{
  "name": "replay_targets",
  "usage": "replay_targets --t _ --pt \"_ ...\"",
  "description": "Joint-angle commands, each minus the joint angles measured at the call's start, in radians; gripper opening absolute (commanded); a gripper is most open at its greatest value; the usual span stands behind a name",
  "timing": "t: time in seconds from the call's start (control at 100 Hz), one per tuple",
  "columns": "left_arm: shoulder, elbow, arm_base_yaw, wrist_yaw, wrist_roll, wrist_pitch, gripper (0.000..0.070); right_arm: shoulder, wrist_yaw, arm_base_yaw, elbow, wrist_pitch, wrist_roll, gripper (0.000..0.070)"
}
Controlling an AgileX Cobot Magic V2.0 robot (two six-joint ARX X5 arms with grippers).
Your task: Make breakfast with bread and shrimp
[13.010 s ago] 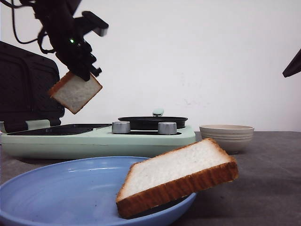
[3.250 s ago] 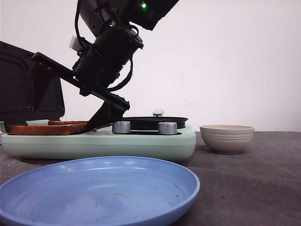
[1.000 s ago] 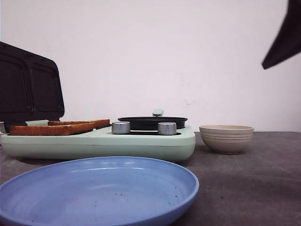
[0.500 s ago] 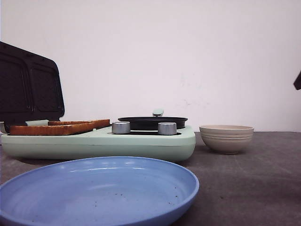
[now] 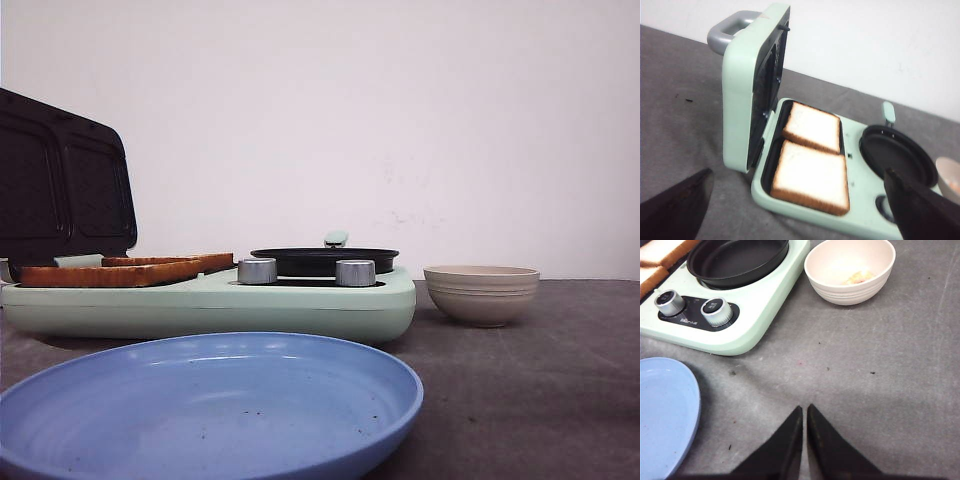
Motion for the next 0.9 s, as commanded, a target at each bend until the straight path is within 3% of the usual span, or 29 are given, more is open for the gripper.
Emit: replay_targets --t 0.0,0.19,0.68,0.89 --pt "0.037 0.006 0.011 -0.002 -0.072 0.048 0.0638 0.004 0.004 0.005 -0.001 0.01 0.009 0.0006" --pt "0.192 0.06 0.094 0.04 -0.161 0.152 0.0638 0.004 0.003 0.005 -0.001 0.009 0.005 0.0006" --pt "0.695 0.382 0.463 0.467 -0.393 0.301 0.0638 0.004 0.004 0.005 -0.001 -0.001 -0.006 0.0006" --pt "0.875 0.444 0.502 0.554 -0.424 0.328 0.0637 0.004 0.005 0.005 -0.001 -0.002 -0.006 0.0006"
